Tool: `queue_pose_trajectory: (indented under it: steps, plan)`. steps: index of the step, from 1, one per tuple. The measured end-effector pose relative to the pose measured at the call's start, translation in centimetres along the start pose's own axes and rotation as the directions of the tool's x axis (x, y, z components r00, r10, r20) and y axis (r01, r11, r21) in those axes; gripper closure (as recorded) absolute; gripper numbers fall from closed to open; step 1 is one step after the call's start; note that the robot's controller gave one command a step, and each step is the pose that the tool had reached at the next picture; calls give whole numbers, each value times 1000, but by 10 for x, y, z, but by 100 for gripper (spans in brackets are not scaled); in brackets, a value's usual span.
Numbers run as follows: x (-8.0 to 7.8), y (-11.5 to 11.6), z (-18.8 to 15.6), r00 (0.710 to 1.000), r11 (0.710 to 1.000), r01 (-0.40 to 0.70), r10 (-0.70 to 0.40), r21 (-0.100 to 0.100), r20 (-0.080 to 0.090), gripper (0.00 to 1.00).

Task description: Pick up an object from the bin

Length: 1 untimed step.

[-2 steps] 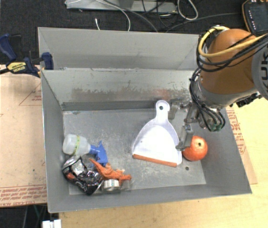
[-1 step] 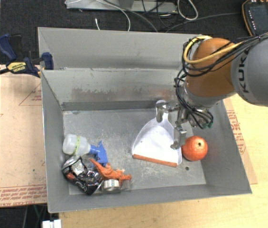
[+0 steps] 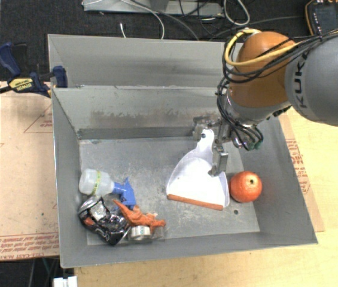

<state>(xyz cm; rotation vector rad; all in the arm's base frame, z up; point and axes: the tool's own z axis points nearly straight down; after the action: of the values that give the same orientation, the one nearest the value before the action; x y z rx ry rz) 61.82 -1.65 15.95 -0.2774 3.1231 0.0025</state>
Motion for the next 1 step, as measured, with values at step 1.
queue_pose_trajectory:
  steps: [1]
  plan:
    - [-13, 16, 55, 918, 918, 396, -396, -5, -5, 0]
